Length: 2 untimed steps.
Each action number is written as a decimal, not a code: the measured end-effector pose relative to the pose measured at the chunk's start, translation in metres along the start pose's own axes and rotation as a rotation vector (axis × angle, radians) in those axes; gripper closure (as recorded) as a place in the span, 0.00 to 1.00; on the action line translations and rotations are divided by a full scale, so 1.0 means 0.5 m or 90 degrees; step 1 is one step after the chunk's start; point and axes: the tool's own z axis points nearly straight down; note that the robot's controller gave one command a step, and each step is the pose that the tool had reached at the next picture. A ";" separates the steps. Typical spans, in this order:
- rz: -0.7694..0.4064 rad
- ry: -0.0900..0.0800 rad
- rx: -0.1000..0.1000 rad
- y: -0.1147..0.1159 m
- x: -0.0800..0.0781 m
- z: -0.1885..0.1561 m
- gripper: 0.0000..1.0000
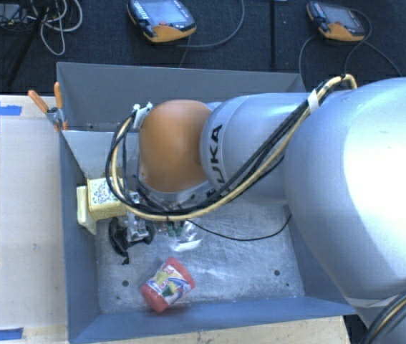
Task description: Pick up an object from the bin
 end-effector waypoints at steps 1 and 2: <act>0.000 0.000 0.000 0.000 0.000 0.000 1.00; 0.002 0.007 0.002 -0.002 0.004 -0.083 1.00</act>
Offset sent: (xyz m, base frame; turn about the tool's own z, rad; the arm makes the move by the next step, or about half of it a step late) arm 0.0000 0.0000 0.0263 -0.0001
